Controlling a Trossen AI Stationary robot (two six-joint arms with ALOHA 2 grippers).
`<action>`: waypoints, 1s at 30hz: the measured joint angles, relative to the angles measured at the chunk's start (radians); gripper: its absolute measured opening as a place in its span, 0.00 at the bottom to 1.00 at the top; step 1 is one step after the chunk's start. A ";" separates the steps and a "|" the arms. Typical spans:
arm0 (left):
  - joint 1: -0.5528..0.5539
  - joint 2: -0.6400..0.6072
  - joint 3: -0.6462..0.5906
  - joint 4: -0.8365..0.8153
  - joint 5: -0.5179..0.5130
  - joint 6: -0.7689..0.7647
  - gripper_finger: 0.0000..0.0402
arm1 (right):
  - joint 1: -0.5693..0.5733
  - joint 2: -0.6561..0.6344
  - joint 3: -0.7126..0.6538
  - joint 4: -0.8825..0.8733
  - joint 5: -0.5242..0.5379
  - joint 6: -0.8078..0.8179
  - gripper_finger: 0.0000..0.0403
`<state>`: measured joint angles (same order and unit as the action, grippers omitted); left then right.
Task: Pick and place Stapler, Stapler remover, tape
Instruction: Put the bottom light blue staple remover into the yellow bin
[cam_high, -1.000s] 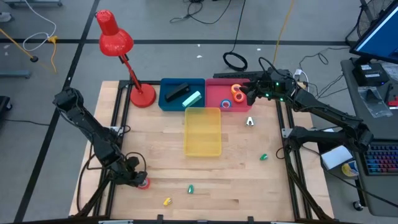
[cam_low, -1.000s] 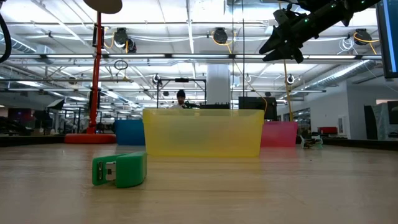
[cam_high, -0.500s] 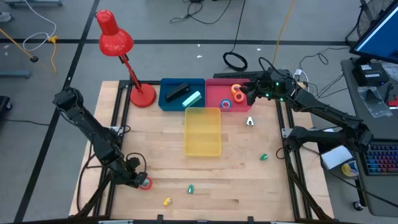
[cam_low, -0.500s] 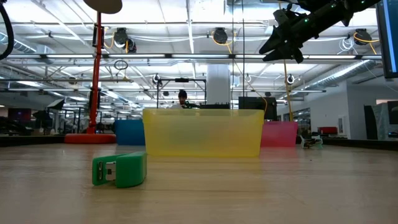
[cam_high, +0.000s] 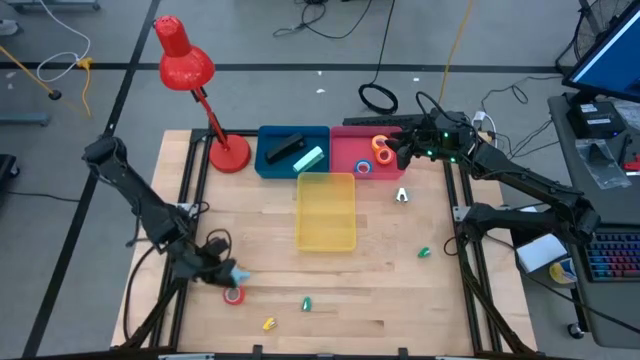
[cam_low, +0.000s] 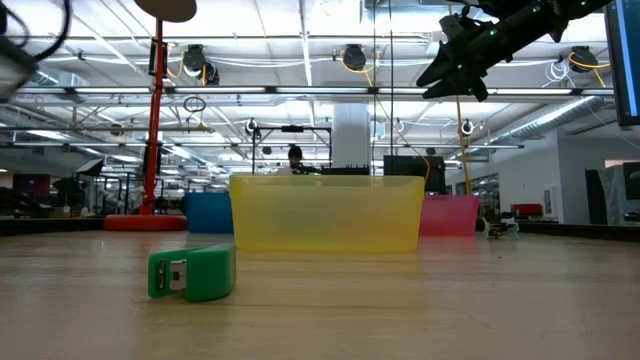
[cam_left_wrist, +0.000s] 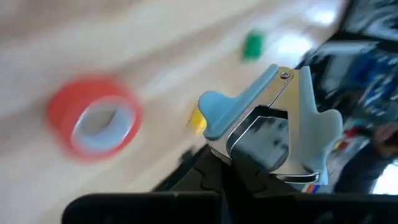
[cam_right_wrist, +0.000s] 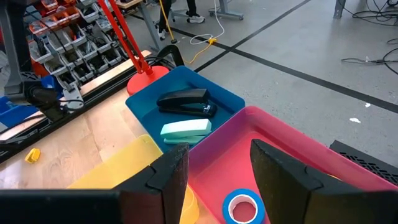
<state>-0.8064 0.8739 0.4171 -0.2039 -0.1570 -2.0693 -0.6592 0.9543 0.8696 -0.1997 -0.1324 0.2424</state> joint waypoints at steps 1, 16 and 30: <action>0.034 -0.008 0.000 0.001 -0.008 0.034 0.00 | 0.000 0.000 0.000 0.000 0.000 0.000 0.41; 0.679 0.208 0.306 -0.084 -0.005 0.868 0.00 | 0.000 0.000 0.000 0.000 0.000 -0.004 0.41; 0.909 0.800 0.789 -0.335 0.192 1.286 0.00 | 0.000 0.000 0.000 0.000 0.000 -0.104 0.41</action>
<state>0.1027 1.6737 1.2063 -0.5391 0.0355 -0.7836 -0.6590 0.9539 0.8696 -0.2001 -0.1322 0.1388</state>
